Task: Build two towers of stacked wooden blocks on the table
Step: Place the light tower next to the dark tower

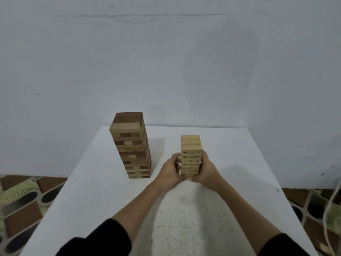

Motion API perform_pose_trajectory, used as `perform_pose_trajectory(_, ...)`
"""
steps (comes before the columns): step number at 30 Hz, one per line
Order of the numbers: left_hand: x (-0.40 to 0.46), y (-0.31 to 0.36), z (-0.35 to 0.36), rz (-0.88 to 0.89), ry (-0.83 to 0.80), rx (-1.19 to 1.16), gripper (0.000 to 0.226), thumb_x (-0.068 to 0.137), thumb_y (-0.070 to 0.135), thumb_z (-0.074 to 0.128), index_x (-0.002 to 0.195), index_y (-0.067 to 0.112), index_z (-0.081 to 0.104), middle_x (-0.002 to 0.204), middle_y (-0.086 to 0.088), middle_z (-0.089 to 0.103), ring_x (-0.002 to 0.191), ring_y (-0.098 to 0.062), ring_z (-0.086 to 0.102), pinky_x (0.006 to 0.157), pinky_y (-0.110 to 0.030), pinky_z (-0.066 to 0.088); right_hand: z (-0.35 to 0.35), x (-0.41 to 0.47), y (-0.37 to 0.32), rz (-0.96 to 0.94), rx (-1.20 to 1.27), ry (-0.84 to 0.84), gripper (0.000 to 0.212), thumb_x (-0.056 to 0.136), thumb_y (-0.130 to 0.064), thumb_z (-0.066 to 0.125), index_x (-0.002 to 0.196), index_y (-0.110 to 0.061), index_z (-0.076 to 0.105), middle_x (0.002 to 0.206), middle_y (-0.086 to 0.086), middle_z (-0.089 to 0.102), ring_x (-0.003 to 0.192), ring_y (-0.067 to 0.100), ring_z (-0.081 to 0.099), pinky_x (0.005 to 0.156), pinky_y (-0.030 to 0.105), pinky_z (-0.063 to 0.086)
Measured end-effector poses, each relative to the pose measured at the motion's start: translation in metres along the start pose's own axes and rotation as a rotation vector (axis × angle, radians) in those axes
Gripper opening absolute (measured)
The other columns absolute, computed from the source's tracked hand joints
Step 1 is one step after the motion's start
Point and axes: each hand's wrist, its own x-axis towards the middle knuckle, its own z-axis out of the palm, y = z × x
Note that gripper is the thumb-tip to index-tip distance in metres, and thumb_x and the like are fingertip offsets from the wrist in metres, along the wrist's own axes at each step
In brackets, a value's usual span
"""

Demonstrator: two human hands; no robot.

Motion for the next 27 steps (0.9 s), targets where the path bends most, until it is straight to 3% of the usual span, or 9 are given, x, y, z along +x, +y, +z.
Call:
perform_pose_trajectory(2, 0.001, 0.000, -0.001, 0.014, -0.015, 0.006, 0.072, 0.067, -0.011, 0.076, 0.122, 0.024, 0.046, 0.118, -0.014, 0.056, 0.093, -0.026, 0.056, 0.074, -0.031, 0.058, 0.000, 0.003, 0.001, 0.001, 0.000, -0.010, 0.110, 0.053, -0.014, 0.079, 0.145, -0.009, 0.018, 0.121, 0.009, 0.053, 0.101, 0.016, 0.061, 0.073, 0.024, 0.055)
perform_pose_trajectory(5, 0.004, 0.000, -0.003, 0.034, -0.047, 0.019, 0.076, 0.065, -0.011, 0.077, 0.124, 0.025, 0.045, 0.119, -0.012, 0.054, 0.089, -0.016, 0.055, 0.065, -0.017, 0.054, -0.003, 0.003, 0.000, -0.004, -0.008, -0.034, 0.120, 0.047, -0.027, 0.080, 0.145, -0.010, 0.015, 0.122, 0.006, 0.052, 0.105, 0.013, 0.060, 0.080, 0.033, 0.056)
perform_pose_trajectory(9, 0.006, -0.001, -0.006, 0.046, -0.063, 0.015, 0.085, 0.051, 0.010, 0.089, 0.119, 0.043, 0.048, 0.120, -0.006, 0.055, 0.103, -0.025, 0.060, 0.072, -0.044, 0.059, -0.009, 0.004, -0.010, -0.066, -0.084, -0.035, 0.129, 0.041, -0.044, 0.080, 0.147, -0.012, 0.013, 0.125, 0.004, 0.048, 0.110, 0.015, 0.054, 0.076, 0.025, 0.050)
perform_pose_trajectory(12, 0.007, 0.003, -0.008, 0.094, -0.048, 0.115, 0.091, 0.052, 0.030, 0.091, 0.129, 0.041, 0.042, 0.120, 0.001, 0.052, 0.105, -0.019, 0.054, 0.073, -0.020, 0.055, -0.014, 0.006, -0.013, -0.141, -0.119, -0.009, 0.130, 0.040, -0.052, 0.079, 0.147, -0.017, 0.014, 0.126, 0.000, 0.047, 0.112, 0.018, 0.049, 0.078, 0.021, 0.042)
perform_pose_trajectory(14, 0.007, 0.008, -0.013, 0.139, -0.024, 0.158, 0.089, 0.057, 0.029, 0.090, 0.129, 0.039, 0.039, 0.120, 0.005, 0.049, 0.107, -0.010, 0.049, 0.072, -0.006, 0.046, -0.019, 0.006, -0.015, -0.163, -0.124, -0.015, 0.130, 0.043, -0.054, 0.080, 0.148, -0.022, 0.010, 0.129, -0.003, 0.045, 0.112, 0.020, 0.047, 0.082, 0.027, 0.043)
perform_pose_trajectory(16, 0.006, 0.013, -0.017, 0.170, -0.024, 0.169, 0.089, 0.060, 0.024, 0.089, 0.130, 0.038, 0.035, 0.119, 0.006, 0.048, 0.107, -0.006, 0.047, 0.075, -0.002, 0.039, -0.022, 0.005, -0.017, -0.174, -0.129, -0.032, 0.131, 0.044, -0.055, 0.081, 0.148, -0.026, 0.007, 0.131, -0.004, 0.044, 0.111, 0.021, 0.046, 0.083, 0.029, 0.043)
perform_pose_trajectory(18, 0.005, 0.015, -0.021, 0.173, -0.021, 0.161, 0.092, 0.062, 0.023, 0.088, 0.135, 0.035, 0.034, 0.120, 0.004, 0.048, 0.106, -0.007, 0.048, 0.078, -0.005, 0.039, -0.025, 0.003, -0.020, -0.178, -0.116, -0.043, 0.130, 0.046, -0.050, 0.083, 0.148, -0.026, 0.006, 0.129, -0.003, 0.046, 0.106, 0.019, 0.047, 0.080, 0.024, 0.041)
perform_pose_trajectory(22, 0.005, 0.018, -0.026, 0.163, -0.021, 0.161, 0.094, 0.068, 0.017, 0.084, 0.144, 0.022, 0.029, 0.119, 0.003, 0.051, 0.103, -0.013, 0.049, 0.084, -0.015, 0.044, -0.031, 0.002, -0.026, -0.167, -0.076, -0.057, 0.119, 0.059, -0.015, 0.088, 0.148, -0.022, 0.009, 0.117, -0.001, 0.047, 0.085, 0.010, 0.044, 0.066, 0.014, 0.039)
perform_pose_trajectory(27, 0.003, 0.019, -0.030, 0.177, -0.023, 0.150, 0.095, 0.068, 0.017, 0.084, 0.145, 0.020, 0.028, 0.115, 0.004, 0.051, 0.102, -0.015, 0.049, 0.085, -0.020, 0.045, -0.031, 0.003, -0.026, -0.175, -0.098, -0.058, 0.114, 0.063, -0.010, 0.085, 0.148, -0.022, 0.010, 0.116, -0.002, 0.048, 0.085, 0.010, 0.047, 0.065, 0.014, 0.042)
